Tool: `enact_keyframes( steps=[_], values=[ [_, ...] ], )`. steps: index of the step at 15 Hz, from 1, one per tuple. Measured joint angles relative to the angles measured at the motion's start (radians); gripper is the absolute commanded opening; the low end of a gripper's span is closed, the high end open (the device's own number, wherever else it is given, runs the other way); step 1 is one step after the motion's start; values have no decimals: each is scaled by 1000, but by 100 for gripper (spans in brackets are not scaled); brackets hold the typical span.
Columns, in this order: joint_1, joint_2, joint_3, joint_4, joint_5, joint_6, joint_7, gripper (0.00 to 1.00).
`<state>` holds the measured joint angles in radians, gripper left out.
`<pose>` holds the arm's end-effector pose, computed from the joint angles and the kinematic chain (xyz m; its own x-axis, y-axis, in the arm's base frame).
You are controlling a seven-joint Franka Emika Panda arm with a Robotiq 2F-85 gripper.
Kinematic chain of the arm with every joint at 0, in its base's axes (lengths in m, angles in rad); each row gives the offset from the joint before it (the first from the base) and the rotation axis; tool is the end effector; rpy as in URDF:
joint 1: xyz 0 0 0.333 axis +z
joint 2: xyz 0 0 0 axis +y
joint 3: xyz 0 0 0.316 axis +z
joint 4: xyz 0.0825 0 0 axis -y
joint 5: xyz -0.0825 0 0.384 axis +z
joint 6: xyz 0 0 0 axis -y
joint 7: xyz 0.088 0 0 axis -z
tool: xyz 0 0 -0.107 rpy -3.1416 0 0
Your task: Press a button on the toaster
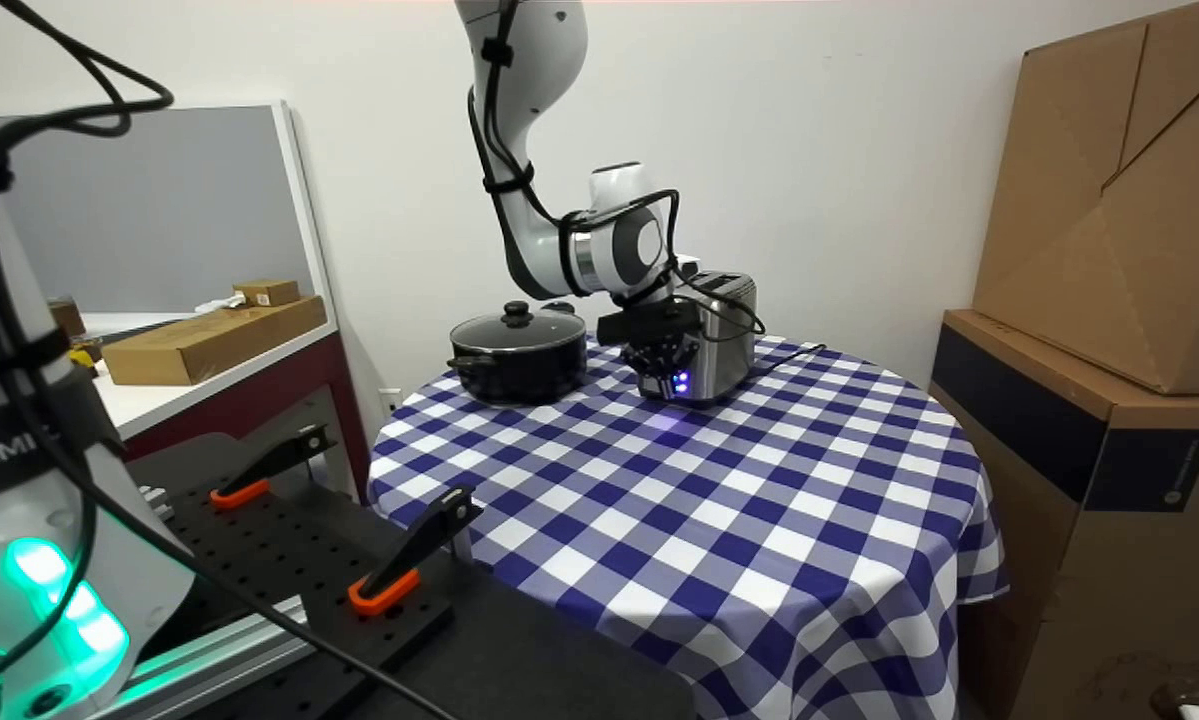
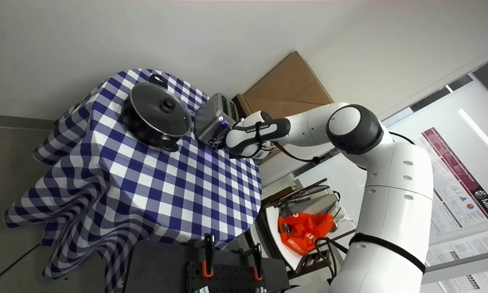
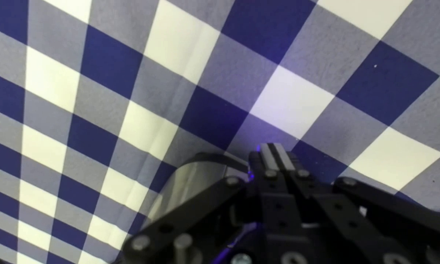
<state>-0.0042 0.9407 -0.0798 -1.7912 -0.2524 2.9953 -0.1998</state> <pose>0.6429 -0.0332 0.0523 0.8941 0.4026 0.1961 0.3641 -0.9085 0.2050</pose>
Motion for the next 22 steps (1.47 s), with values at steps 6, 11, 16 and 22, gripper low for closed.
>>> enact_keyframes(
  steps=[6,11,16,22],
  values=[
    [-1,0,-9,10,0,-6,0,0],
    [9,8,-30,23,0,-5,0,0],
    [32,28,-53,43,0,-5,1,0],
    [50,46,-62,62,0,-5,2,0]
  ],
)
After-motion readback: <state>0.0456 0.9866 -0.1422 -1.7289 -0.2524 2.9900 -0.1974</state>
